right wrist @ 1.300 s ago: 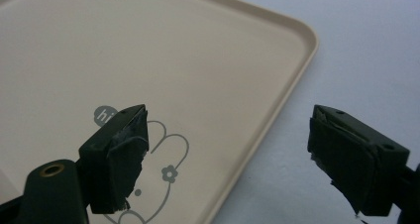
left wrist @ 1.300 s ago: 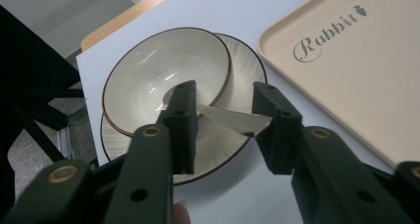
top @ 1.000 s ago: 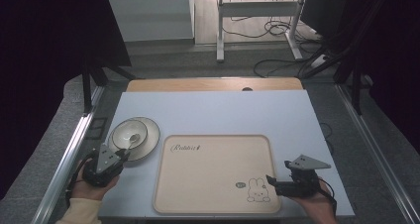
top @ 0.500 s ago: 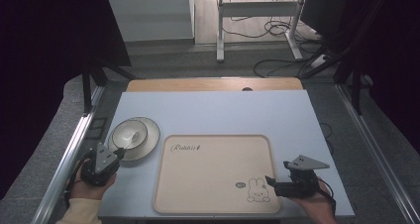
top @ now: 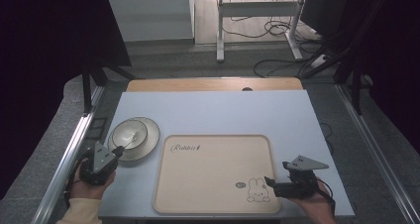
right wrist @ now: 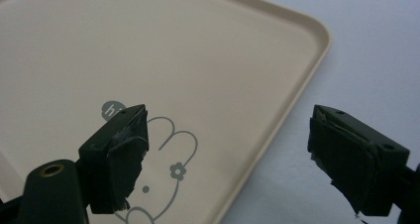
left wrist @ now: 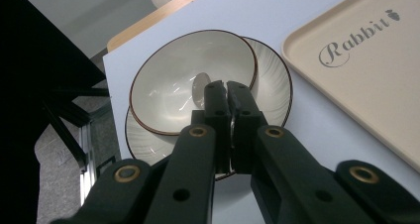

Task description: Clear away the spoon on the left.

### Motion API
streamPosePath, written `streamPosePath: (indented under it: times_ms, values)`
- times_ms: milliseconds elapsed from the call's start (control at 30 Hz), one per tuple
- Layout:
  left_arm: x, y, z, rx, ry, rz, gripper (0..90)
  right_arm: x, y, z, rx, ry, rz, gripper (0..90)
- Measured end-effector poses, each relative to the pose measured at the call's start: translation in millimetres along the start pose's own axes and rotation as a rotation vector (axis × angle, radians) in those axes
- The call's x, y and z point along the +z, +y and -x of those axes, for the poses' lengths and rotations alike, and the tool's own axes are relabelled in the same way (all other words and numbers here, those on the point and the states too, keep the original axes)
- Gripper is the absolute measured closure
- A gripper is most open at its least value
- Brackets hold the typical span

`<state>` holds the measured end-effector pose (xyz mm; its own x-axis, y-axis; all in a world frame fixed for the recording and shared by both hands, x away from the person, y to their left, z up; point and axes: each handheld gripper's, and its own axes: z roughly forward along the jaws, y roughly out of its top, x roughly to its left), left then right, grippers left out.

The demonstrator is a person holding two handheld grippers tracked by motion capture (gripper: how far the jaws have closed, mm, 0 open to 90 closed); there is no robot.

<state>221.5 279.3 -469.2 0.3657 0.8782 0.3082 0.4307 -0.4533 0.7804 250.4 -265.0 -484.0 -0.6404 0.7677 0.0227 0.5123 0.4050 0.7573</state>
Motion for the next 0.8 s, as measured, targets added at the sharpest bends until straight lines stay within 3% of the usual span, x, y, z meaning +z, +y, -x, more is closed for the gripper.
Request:
streamPosePath:
  times_ms: [433, 567, 800]
  values:
    - [-7.2, 3.0, -3.0, -0.005, 0.006, 0.043, 89.2, 0.4, -0.3, 0.1, 0.004, 0.002, -0.004, 16.2]
    - [-10.3, 3.0, -7.1, -0.046, -0.004, 0.071, 89.2, 0.1, 0.4, -0.6, 0.002, 0.008, -0.002, 16.2]
    - [-17.0, 7.0, -5.1, -0.033, 0.005, 0.094, 89.2, -0.4, -0.2, -0.4, 0.002, 0.001, -0.001, 16.2]
